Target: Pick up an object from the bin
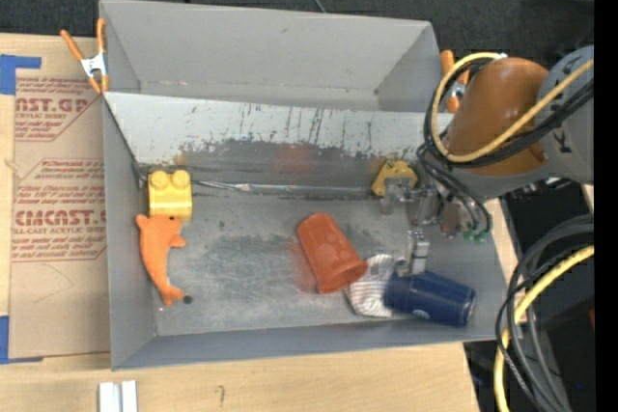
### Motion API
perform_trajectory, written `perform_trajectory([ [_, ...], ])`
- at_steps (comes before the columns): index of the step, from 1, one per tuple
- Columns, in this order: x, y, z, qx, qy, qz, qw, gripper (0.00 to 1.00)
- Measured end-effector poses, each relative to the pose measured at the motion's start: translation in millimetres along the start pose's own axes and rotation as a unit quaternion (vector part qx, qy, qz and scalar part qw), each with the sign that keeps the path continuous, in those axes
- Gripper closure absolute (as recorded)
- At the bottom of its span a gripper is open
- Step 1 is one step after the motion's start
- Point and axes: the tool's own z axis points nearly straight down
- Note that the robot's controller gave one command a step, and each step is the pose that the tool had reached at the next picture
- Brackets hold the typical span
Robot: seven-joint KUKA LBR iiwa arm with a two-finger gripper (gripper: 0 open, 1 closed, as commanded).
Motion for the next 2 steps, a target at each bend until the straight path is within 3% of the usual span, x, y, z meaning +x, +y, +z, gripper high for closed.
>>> perform_trajectory([
  [1,-1.9,0,-4,0.001,-0.0037,-0.001,1.0000,0.00],
  [2,20.6,14,33,0.001,-0.0065,-0.126,0.9920,0.00],
])
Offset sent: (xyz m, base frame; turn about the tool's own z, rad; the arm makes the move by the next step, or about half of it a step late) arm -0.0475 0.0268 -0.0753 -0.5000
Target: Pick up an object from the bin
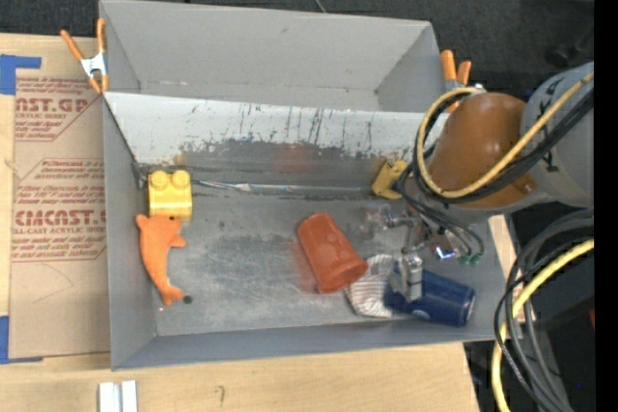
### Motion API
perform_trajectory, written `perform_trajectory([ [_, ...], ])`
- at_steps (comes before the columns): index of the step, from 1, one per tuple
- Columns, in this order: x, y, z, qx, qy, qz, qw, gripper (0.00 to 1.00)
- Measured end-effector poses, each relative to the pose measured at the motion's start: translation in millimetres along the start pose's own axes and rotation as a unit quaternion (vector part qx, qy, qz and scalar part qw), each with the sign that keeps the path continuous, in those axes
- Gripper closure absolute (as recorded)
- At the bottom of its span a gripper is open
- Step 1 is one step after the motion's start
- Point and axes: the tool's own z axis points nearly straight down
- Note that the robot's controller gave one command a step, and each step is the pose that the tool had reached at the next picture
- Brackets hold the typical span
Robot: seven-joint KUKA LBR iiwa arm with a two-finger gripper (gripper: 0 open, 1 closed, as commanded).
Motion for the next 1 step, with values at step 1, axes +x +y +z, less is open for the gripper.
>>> perform_trajectory([
  [1,21.0,16.3,-0.8,-0.003,0.0039,-0.082,0.9966,0.00],
])
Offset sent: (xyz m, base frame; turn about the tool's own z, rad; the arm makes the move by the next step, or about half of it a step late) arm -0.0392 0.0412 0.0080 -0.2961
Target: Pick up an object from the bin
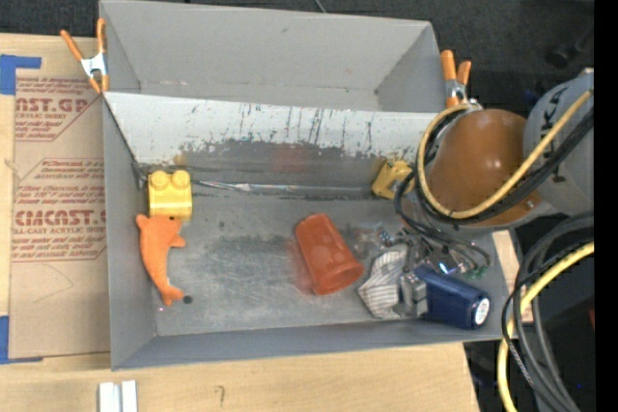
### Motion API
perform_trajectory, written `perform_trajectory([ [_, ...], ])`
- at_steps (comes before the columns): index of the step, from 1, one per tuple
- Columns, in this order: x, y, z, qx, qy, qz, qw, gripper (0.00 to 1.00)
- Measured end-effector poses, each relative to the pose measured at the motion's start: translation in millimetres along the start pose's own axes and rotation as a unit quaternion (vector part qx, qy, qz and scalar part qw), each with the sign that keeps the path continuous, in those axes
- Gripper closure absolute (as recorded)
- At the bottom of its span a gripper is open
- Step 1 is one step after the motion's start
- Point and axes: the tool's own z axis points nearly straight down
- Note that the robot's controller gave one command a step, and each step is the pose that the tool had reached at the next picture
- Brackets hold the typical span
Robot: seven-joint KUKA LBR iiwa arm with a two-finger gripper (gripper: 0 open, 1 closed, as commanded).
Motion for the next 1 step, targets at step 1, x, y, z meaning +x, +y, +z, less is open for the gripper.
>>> perform_trajectory([
  [1,0.6,31.1,-6.9,0.001,-0.0007,-0.064,0.9979,0.00],
])
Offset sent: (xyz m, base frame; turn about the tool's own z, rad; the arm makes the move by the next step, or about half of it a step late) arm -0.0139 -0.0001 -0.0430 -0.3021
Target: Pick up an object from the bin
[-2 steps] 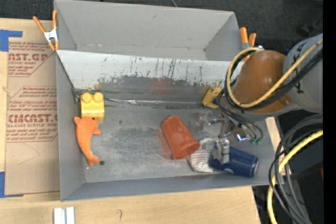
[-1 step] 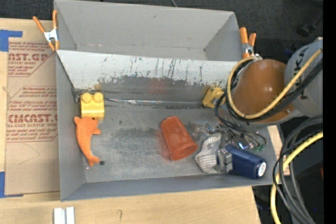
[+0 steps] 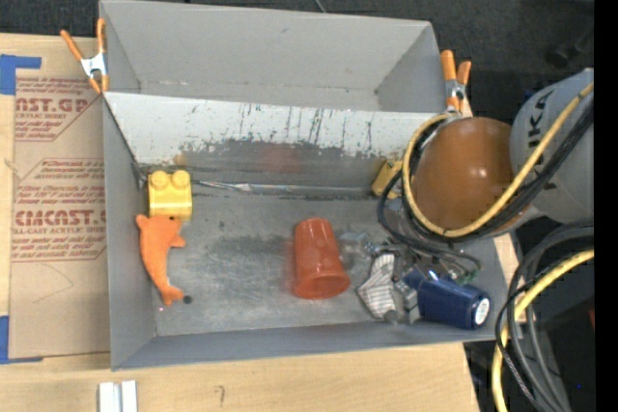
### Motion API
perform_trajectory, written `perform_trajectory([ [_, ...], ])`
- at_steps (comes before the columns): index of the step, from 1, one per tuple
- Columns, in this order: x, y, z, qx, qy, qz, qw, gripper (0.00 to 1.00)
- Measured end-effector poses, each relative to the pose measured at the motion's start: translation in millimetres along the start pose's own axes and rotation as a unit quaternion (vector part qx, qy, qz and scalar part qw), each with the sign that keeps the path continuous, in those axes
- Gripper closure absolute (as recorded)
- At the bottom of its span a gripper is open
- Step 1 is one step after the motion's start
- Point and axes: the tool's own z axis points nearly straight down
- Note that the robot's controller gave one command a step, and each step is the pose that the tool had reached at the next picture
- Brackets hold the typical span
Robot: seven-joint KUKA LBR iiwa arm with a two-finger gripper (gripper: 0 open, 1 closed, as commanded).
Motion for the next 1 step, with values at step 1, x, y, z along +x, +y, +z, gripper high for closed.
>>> perform_trajectory([
  [1,10.6,-19.2,42.2,0.001,-0.0023,-0.082,0.9966,0.00],
])
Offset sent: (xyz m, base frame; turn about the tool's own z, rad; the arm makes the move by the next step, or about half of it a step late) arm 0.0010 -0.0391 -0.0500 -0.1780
